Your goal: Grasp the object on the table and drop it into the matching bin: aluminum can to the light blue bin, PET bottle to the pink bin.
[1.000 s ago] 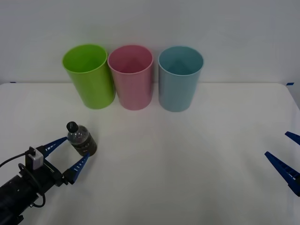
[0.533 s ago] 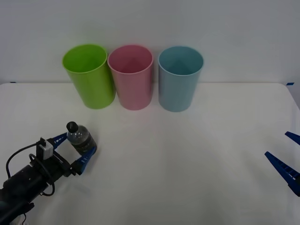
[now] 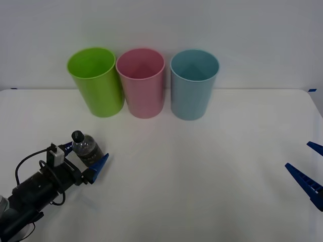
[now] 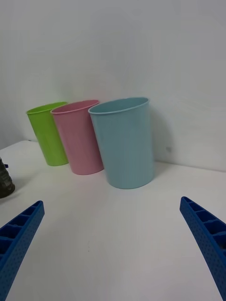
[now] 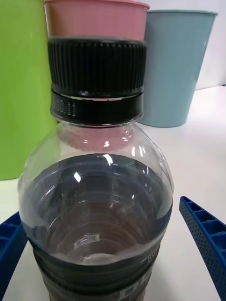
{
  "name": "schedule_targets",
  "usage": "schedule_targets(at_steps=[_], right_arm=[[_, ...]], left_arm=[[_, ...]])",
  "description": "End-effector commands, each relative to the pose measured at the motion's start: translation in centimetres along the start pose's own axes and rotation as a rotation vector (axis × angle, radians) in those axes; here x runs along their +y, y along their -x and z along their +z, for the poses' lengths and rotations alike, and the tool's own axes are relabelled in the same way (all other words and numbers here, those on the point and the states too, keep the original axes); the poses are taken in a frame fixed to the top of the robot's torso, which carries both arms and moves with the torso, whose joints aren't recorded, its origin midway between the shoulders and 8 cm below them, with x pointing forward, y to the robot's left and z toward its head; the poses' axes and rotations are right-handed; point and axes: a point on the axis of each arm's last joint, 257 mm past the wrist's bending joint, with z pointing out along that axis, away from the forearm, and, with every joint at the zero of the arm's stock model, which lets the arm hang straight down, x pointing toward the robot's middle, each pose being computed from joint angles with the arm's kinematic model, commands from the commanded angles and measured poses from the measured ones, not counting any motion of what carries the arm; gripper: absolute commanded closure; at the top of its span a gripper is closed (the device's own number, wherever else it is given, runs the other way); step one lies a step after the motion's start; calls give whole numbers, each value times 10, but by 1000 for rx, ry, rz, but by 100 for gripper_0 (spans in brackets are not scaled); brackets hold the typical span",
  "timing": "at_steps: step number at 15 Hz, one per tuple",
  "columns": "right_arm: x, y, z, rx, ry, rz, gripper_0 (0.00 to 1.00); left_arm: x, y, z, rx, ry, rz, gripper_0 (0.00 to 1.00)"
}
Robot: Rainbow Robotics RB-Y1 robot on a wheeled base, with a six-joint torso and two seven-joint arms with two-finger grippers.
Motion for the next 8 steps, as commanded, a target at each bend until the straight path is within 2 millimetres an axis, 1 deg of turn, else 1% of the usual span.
schedule_targets(at_steps=[1,2,3,4,8], right_arm=[[0,0,0,0,0,0,0],[0,0,0,0,0,0,0],[0,0,0,0,0,0,0],[0,0,0,0,0,0,0],[0,0,0,0,0,0,0]], left_arm=[[0,1,1,-1,0,1,0],[1,1,0,0,1,2,27],[1,1,1,-1,1,4,88],[1,1,1,-1,1,7,100],[1,0,0,1,2,9,100]])
